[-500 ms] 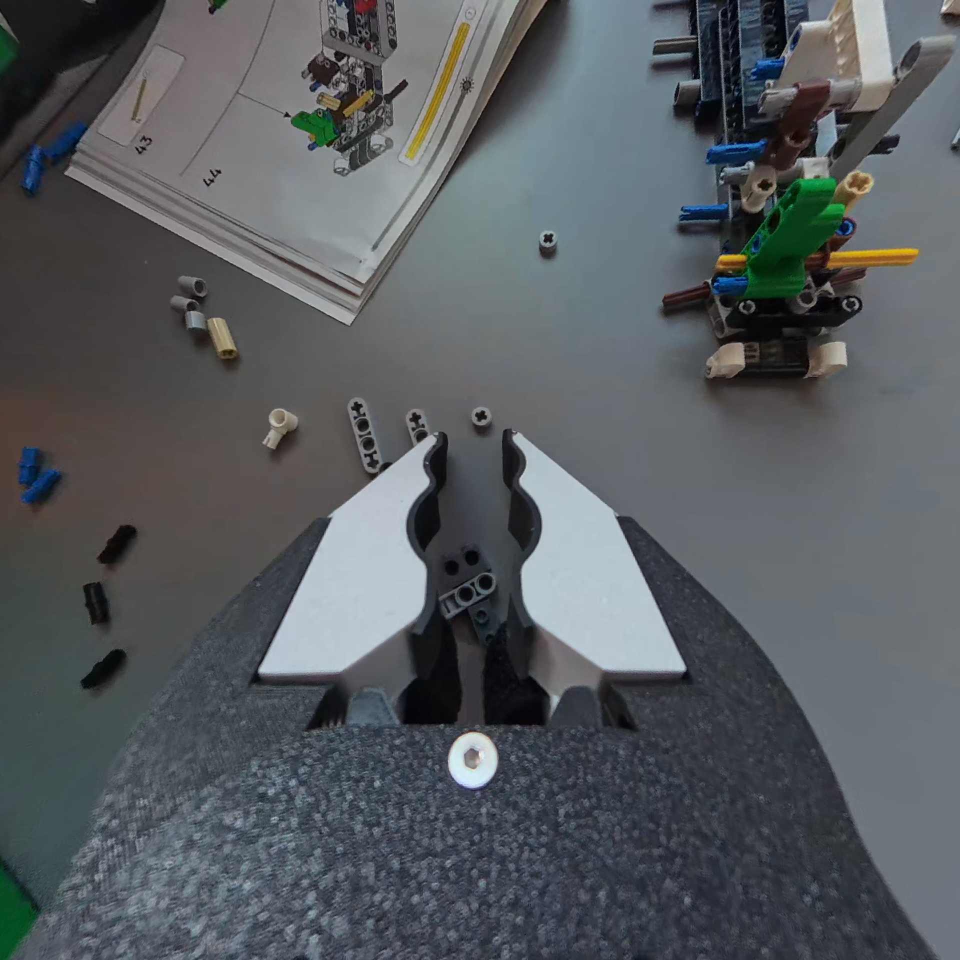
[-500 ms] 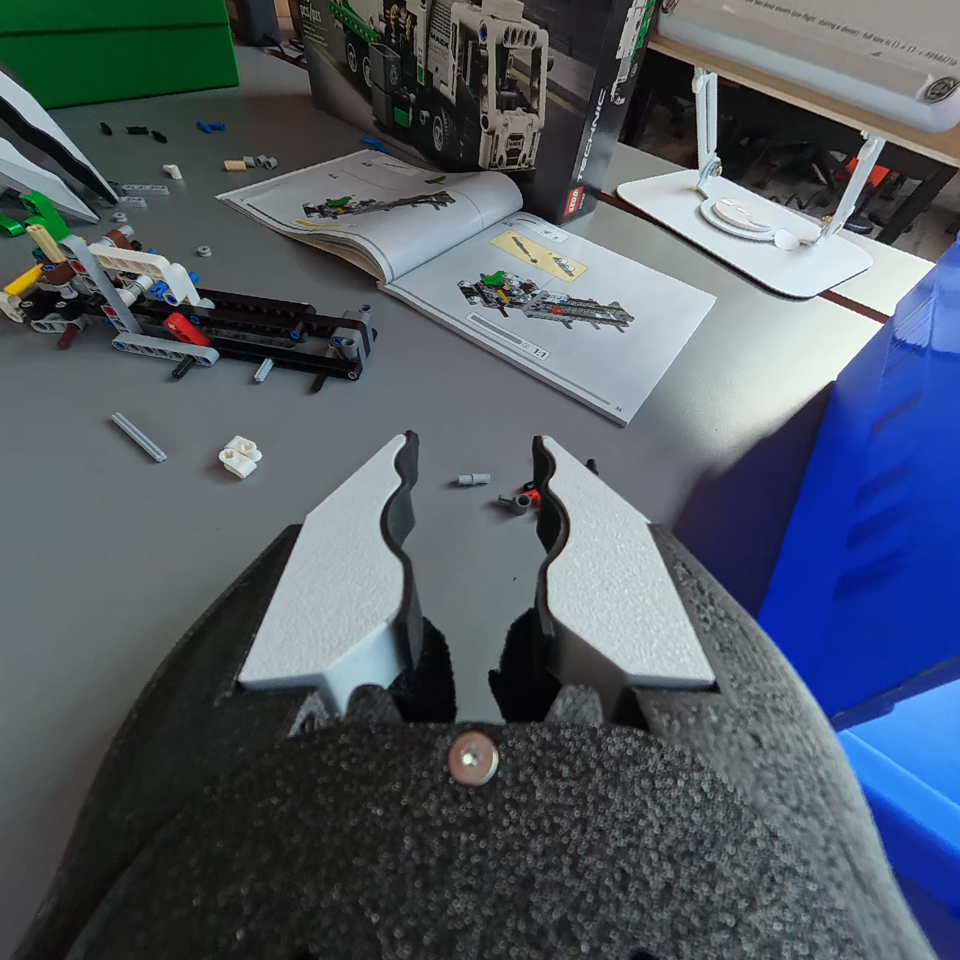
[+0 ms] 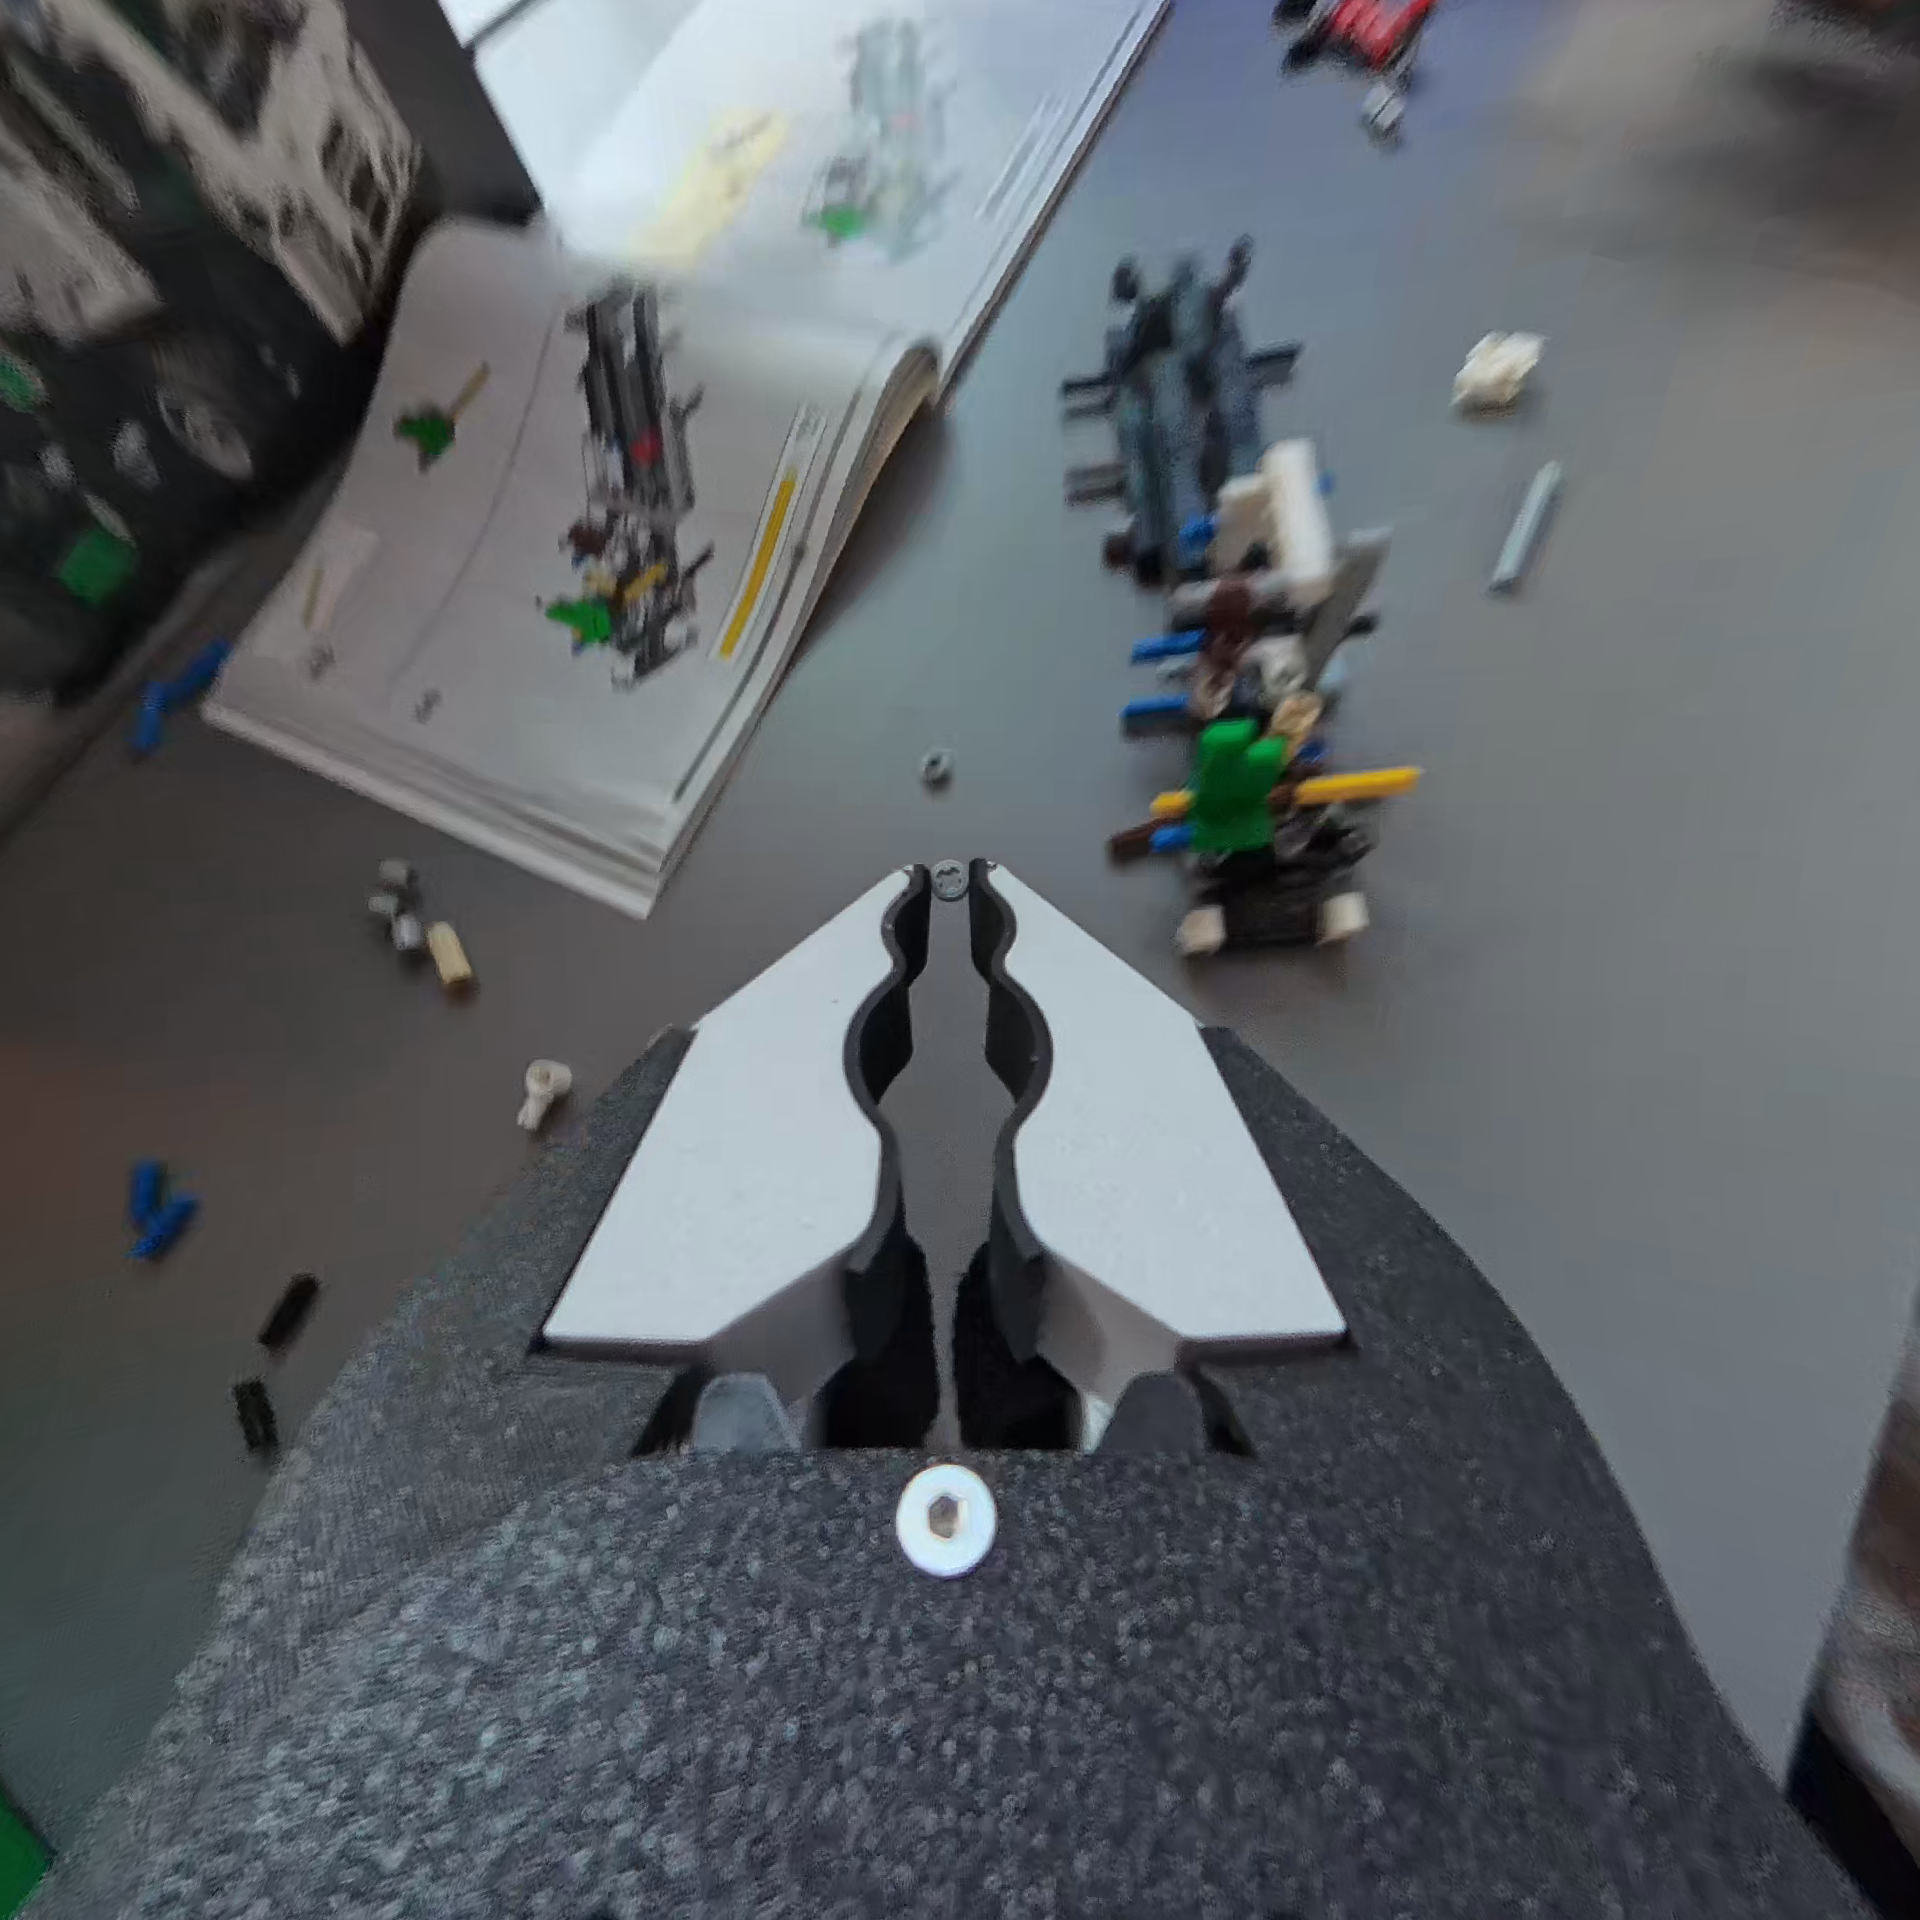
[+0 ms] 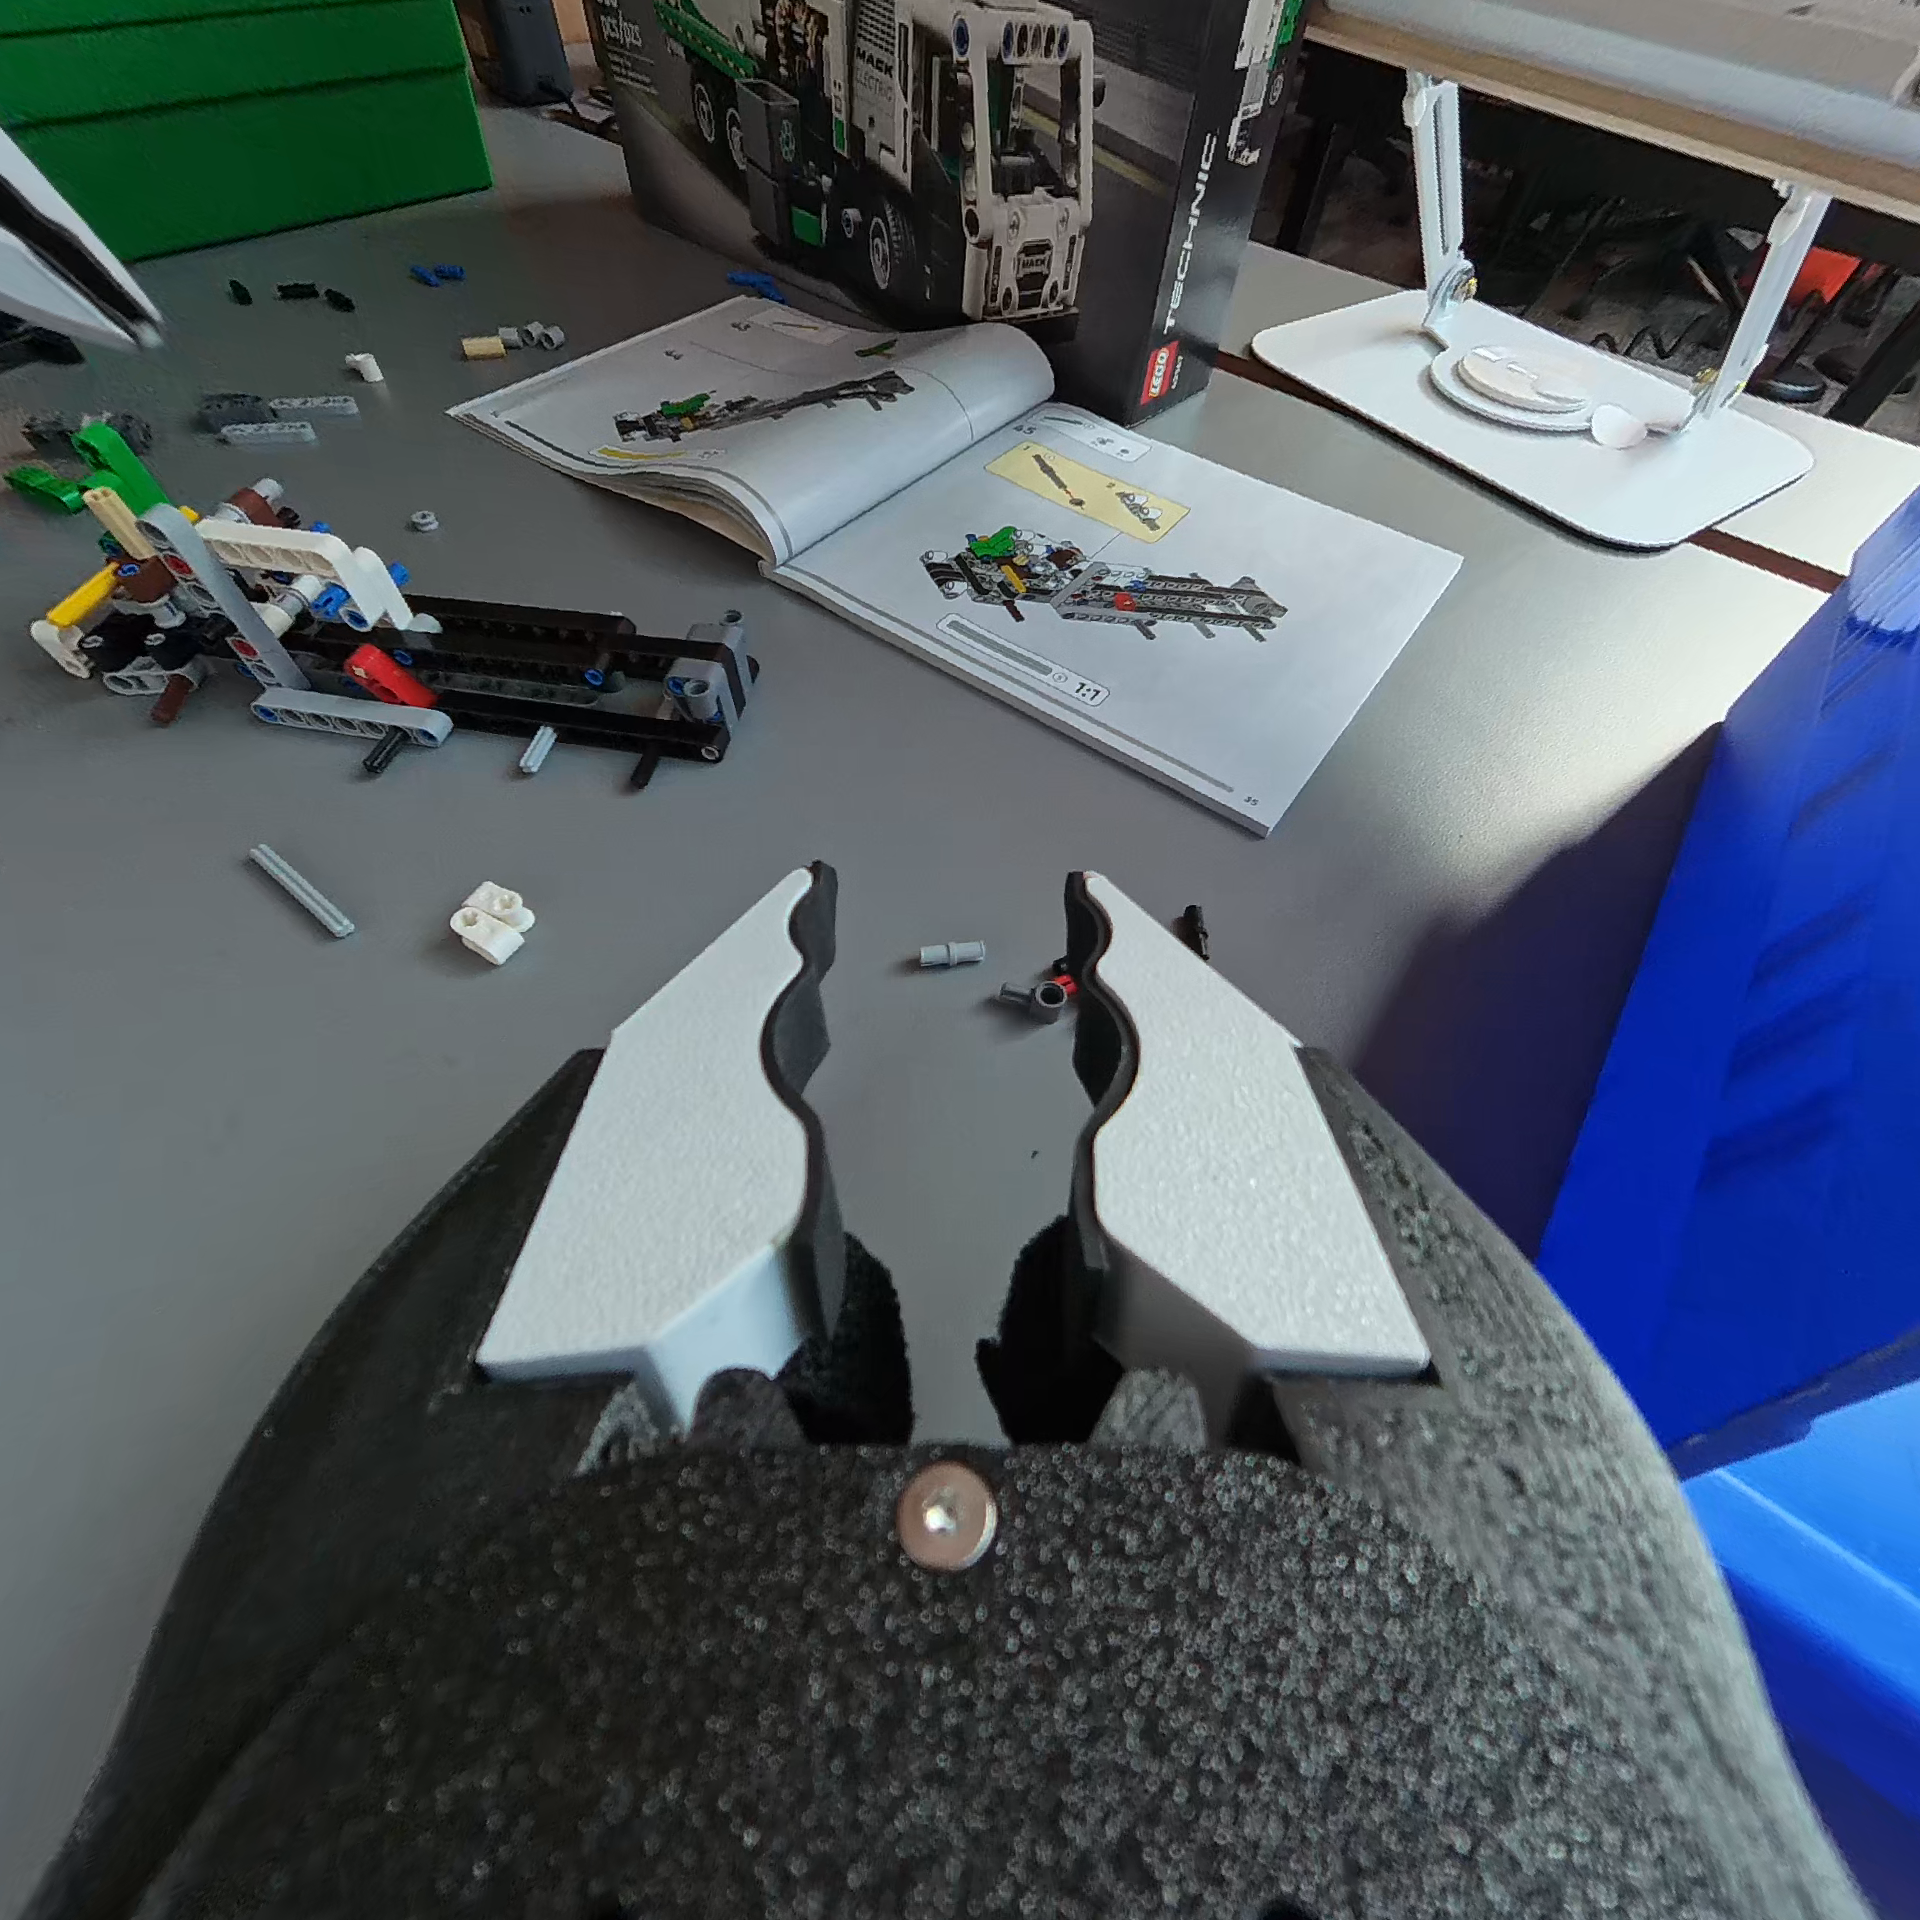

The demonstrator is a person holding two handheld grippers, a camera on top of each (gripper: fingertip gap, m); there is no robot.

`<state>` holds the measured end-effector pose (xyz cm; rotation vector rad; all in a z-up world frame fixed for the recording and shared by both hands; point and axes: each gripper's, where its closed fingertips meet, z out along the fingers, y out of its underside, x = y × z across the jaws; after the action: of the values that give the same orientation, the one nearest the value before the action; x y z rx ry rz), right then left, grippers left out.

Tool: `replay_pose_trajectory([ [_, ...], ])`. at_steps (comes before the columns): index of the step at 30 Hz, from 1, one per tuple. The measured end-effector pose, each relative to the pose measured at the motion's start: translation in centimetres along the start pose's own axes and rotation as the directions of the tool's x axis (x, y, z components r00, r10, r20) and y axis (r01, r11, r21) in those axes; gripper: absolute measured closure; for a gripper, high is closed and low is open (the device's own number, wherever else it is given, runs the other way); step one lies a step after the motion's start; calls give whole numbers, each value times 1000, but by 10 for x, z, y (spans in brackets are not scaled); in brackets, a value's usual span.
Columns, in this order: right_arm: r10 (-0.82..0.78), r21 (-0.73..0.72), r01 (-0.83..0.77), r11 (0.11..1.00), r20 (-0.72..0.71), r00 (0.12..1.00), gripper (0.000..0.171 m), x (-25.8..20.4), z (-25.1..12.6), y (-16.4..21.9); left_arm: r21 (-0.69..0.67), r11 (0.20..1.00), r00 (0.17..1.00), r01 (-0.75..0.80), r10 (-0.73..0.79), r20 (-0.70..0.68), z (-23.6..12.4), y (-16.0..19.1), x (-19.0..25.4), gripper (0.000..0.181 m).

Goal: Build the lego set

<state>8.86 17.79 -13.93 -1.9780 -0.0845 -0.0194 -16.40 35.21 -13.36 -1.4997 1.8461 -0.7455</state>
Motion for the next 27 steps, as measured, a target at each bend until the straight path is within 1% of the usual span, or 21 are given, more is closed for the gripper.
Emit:
replay_pose_trajectory([
  [1, 3, 3, -3, 1000, 1, 1000, 127, 0, 0, 0, 69, 997, 999, -41, 42, -19, -9, -27, 17, 175],
  [2, 6, 7, -6, 1000, 1, 1000, 127, 1, -1, -1, 133, 989, 996, -67, 74, -49, -14, -52, 39, 176],
  [3, 10, 11, -10, 1000, 2, 1000, 127, 1, -1, -1, 161, 984, 991, -74, 91, -100, -12, -72, 65, 176],
  [5, 17, 16, -17, 1000, 4, 1000, 127, 1, -2, -2, 104, 993, 976, -63, 83, -200, 14, -88, 115, 175],
  [8, 13, 19, -13, 1000, 5, 1000, 127, 1, -2, -2, -21, 1000, 969, 20, -24, -247, 80, -84, 164, 176],
  [10, 2, 22, -2, 1000, 5, 1000, 127, 0, -2, -3, -92, 995, 963, 42, -65, -261, 114, -76, 185, 176],
  [12, -8, 24, 8, 1000, 2, 1000, 127, -1, -2, -3, -104, 994, 975, 23, -45, -217, 133, -76, 190, 175],
  [14, -13, 29, 13, 999, 0, 1000, 127, -1, -3, -4, -118, 993, 985, 2, -22, -172, 143, -77, 187, 175],
  [20, 0, 53, 0, 999, 12, 1000, 127, -1, -6, -6, -141, 990, 988, -16, -6, -157, 147, -78, 182, 174],
  [22, 12, 63, -13, 998, 17, 1000, 127, -1, -7, -8, -142, 990, 988, -2, -20, -154, 145, -78, 181, 164],
  [24, 24, 72, -26, 997, 23, 999, 127, 0, -8, -9, -91, 996, 989, 8, -22, -148, 130, -88, 176, 163],
  [27, 42, 77, -44, 996, 30, 999, 127, 1, -8, -9, 26, 997, 992, 71, -68, -103, 90, -105, 146, 163],
])
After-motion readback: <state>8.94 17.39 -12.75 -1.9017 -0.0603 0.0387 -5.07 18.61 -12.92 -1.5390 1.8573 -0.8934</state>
